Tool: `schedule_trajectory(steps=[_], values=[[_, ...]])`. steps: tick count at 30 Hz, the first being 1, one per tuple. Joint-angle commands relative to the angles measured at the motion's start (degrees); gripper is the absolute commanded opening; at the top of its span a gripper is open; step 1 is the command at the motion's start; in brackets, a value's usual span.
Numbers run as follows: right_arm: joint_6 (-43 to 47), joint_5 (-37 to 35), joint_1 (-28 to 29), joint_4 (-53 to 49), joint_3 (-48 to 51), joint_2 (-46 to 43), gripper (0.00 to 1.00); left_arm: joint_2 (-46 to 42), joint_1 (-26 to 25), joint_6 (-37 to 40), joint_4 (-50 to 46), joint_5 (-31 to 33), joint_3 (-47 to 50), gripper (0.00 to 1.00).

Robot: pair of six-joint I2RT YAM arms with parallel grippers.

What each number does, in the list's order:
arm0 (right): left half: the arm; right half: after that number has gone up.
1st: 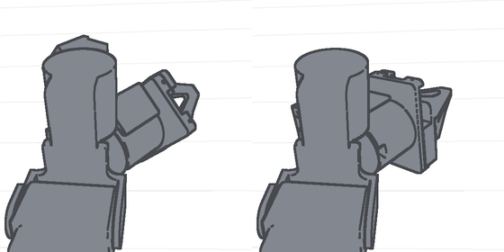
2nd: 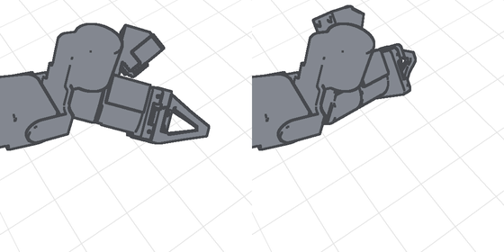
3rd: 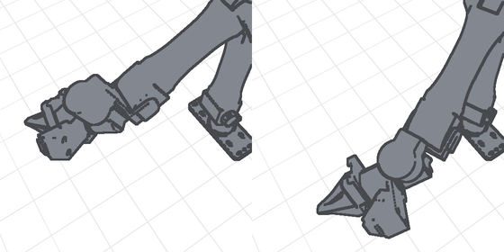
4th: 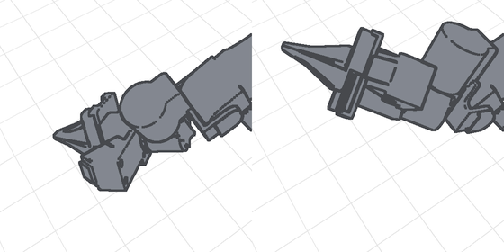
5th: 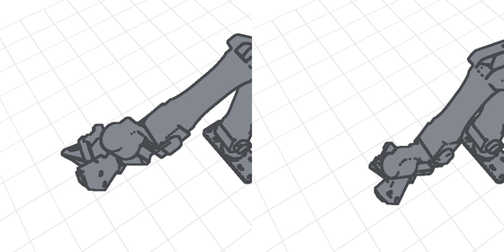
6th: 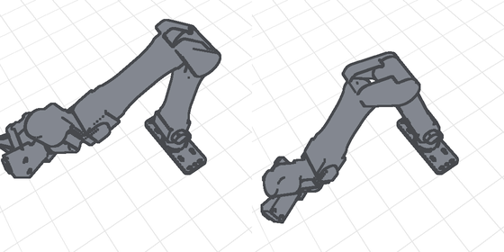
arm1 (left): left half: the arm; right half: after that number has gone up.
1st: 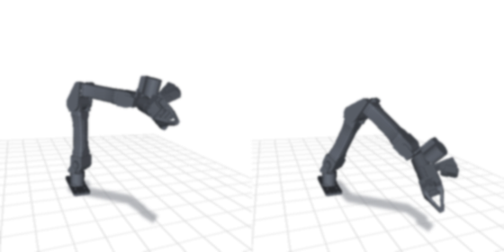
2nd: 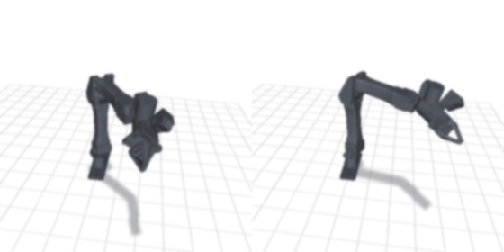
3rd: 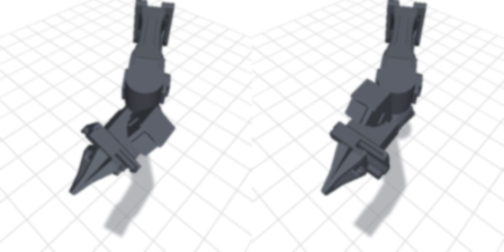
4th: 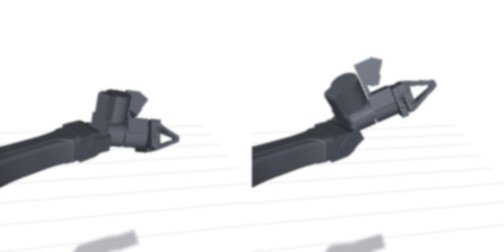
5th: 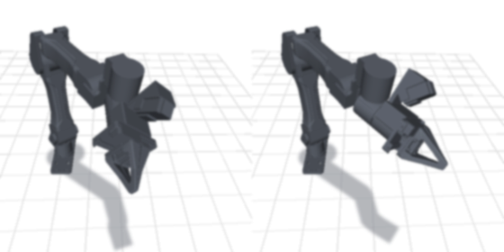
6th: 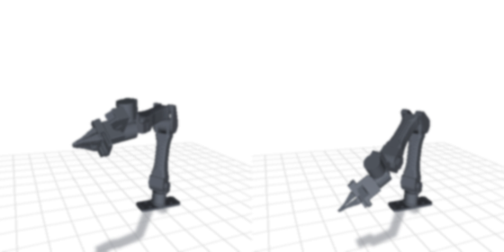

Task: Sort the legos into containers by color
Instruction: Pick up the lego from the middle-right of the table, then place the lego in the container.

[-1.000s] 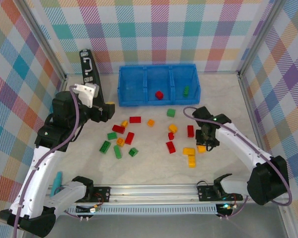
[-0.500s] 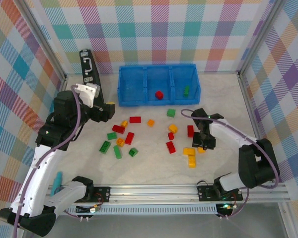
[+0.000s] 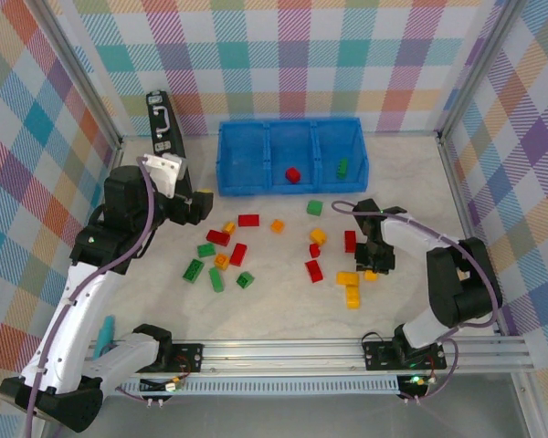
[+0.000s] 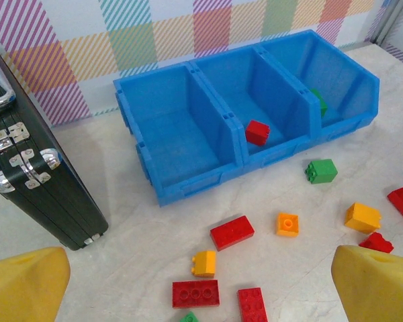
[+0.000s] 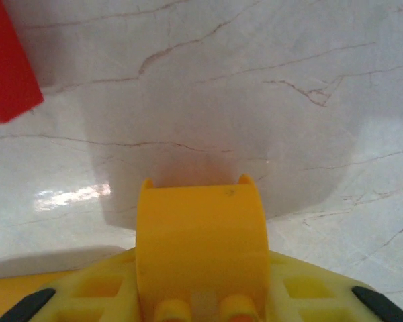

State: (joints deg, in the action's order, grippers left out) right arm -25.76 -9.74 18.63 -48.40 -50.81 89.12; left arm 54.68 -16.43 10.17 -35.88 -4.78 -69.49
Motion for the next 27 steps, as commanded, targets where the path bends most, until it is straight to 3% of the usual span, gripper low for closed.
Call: schedule_trajectory(steps=[1,5,10,17,22,25,27], values=[[0.9,1.7,-0.3,-1.4,-2.9,-0.3,0.33,-0.4,-0.3,1.0,0.3,1.0,0.6,1.00],[3.6,1.7,-0.3,-6.1,-12.5,-0.7,0.29,-0.4,-0.3,0.9,0.6,0.7,0.8,1.00],[8.0,1.3,1.9,-9.6,-32.5,4.9,0.29,-0.8,-0.2,1.1,0.7,0.9,1.1,1.00],[19.0,-0.5,9.9,-8.8,-68.2,23.2,0.28,-2.0,-0.2,1.8,0.9,2.7,2.5,1.00],[24.6,3.4,13.4,-4.5,-93.8,40.0,0.29,-2.8,-0.1,1.7,1.3,3.3,2.9,1.00],[26.8,6.8,14.8,-0.3,-102.4,47.3,0.29,-3.4,-0.1,1.6,1.2,2.8,3.0,1.00],[29.3,7.4,16.2,5.0,-100.0,48.6,0.29,-3.7,-0.1,1.7,1.3,3.2,3.0,1.00]])
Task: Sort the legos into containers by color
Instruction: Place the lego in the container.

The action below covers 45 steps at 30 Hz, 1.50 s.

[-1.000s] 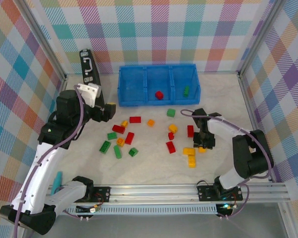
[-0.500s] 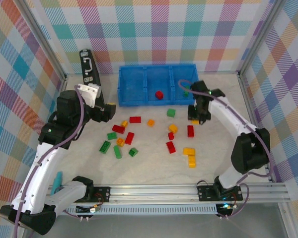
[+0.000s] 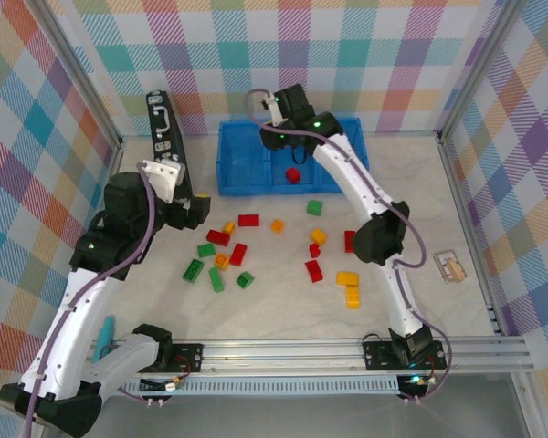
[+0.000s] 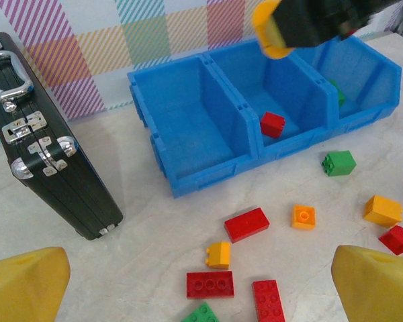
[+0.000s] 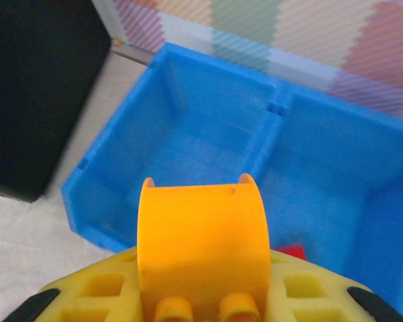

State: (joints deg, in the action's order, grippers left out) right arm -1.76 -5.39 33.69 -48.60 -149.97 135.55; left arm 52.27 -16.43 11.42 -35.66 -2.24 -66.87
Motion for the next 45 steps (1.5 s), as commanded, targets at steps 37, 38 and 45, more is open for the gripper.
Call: schedule_trajectory(steps=[37,38,45], values=[[17.6,-1.3,6.6,19.7,4.6,18.8,0.44,-4.6,-0.1,-0.4,1.1,-0.3,1.6,1.00],[17.6,-1.2,6.6,19.6,4.6,18.9,0.46,-4.7,-0.1,-0.4,1.1,-0.2,1.7,1.00],[17.9,-1.2,6.9,19.7,5.0,17.2,0.50,-5.1,-0.1,-0.3,1.3,0.3,1.9,1.00]])
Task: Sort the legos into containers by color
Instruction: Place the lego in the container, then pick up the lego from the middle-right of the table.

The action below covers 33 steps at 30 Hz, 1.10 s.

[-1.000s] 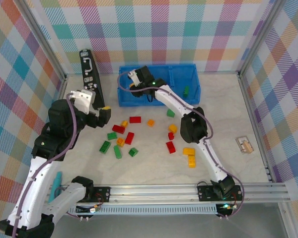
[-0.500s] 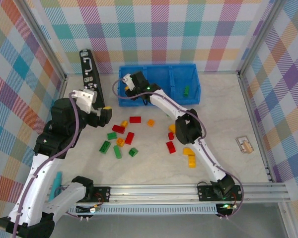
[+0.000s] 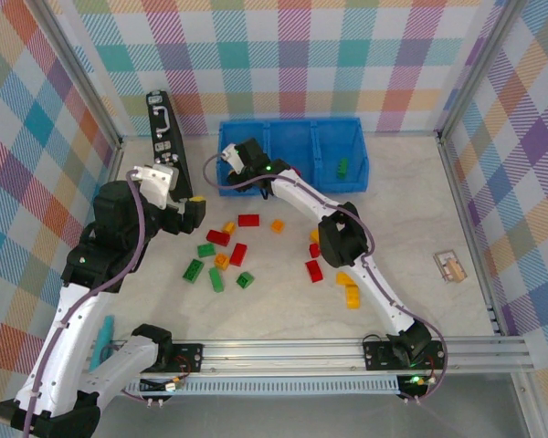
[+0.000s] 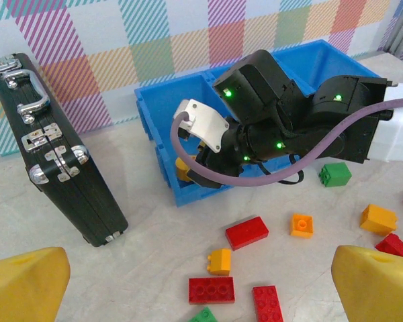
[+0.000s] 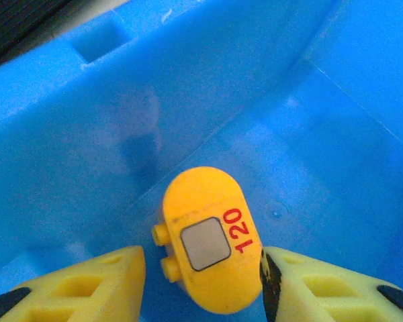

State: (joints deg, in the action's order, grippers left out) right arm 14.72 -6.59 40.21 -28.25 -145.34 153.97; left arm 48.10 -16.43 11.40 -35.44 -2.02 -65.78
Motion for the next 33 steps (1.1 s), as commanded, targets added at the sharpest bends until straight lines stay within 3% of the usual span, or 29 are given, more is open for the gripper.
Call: schedule_trajectory(steps=[1,10,20,26,33], values=[[1.6,-0.2,0.6,-0.5,0.5,-1.6,0.50,-0.9,-0.1,-0.2,1.0,0.2,0.7,1.00],[3.3,-2.0,2.0,0.7,4.0,-6.8,0.41,-0.6,0.0,0.2,0.6,0.3,0.3,1.00],[0.9,-2.6,4.0,7.2,24.0,-22.1,0.38,0.1,0.0,-0.9,0.8,-2.0,-0.3,1.00],[-8.6,-4.8,3.9,1.6,36.9,-34.9,0.38,0.8,0.0,-1.3,0.6,-2.3,-0.6,1.00],[-23.6,-9.5,-0.9,-3.1,63.1,-55.1,0.40,0.9,0.0,-1.5,1.0,-1.5,-0.1,1.00]])
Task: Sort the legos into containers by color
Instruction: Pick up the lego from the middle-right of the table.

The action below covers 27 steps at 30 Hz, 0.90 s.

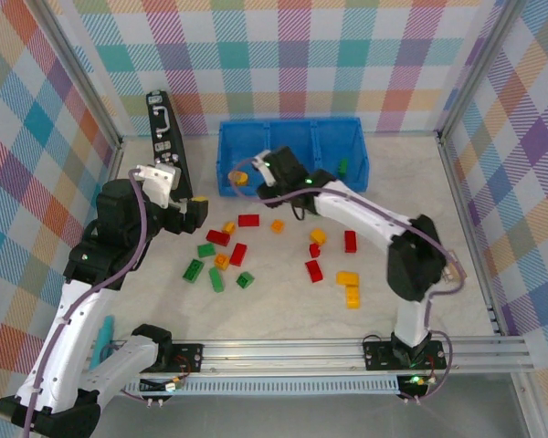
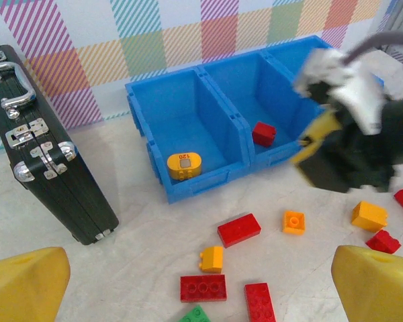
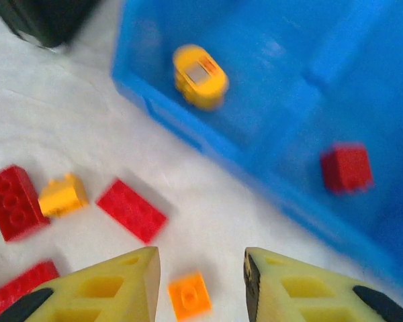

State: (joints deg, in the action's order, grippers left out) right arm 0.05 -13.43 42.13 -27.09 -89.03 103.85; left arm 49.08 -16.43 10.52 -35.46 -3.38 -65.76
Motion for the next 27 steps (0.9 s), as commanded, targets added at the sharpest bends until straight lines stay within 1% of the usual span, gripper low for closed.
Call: schedule_trajectory(steps=[1,4,7,9,11,13,14,18,19,22,24,27], values=[[-11.0,-3.1,-4.2,-5.3,10.2,-7.6,0.41,-0.1,0.0,-0.6,1.1,-0.1,-0.1,1.00],[-16.6,-2.9,-9.2,-8.0,19.3,-14.7,0.42,0.1,0.0,-0.7,1.1,-0.4,0.1,1.00],[-20.3,0.3,-15.0,-9.1,26.0,-19.8,0.43,0.6,0.0,-0.7,1.2,-0.6,0.3,1.00],[-21.2,4.0,-18.7,-8.7,29.0,-21.4,0.42,0.9,0.0,-0.7,1.2,-0.7,0.2,1.00],[-21.7,7.3,-22.1,-8.3,30.4,-21.2,0.43,1.3,0.0,-0.7,1.2,-0.8,0.1,1.00],[-22.2,9.1,-24.4,-8.2,30.8,-19.8,0.45,2.1,0.0,-0.6,0.7,-0.8,-0.4,1.00],[-22.3,9.4,-24.8,-7.6,31.0,-19.3,0.47,2.5,0.0,-0.5,0.3,-0.1,-0.7,1.00],[-22.8,12.1,-25.7,-4.2,31.5,-15.9,0.61,3.3,0.0,-0.3,-0.8,3.6,-1.8,1.00],[-22.8,12.5,-25.6,-3.4,31.4,-14.6,0.65,3.2,0.0,-0.3,-0.9,4.0,-1.9,1.00],[-22.4,13.3,-25.6,-2.4,30.4,-10.9,0.71,3.4,0.0,-0.1,-1.1,3.9,-2.1,1.00],[-22.1,13.3,-25.7,-2.1,29.8,-9.1,0.73,3.5,0.0,0.0,-1.3,3.9,-2.3,1.00],[-21.7,11.1,-25.6,-3.0,28.7,-6.6,0.73,4.1,0.0,0.1,-1.6,3.7,-2.5,1.00]])
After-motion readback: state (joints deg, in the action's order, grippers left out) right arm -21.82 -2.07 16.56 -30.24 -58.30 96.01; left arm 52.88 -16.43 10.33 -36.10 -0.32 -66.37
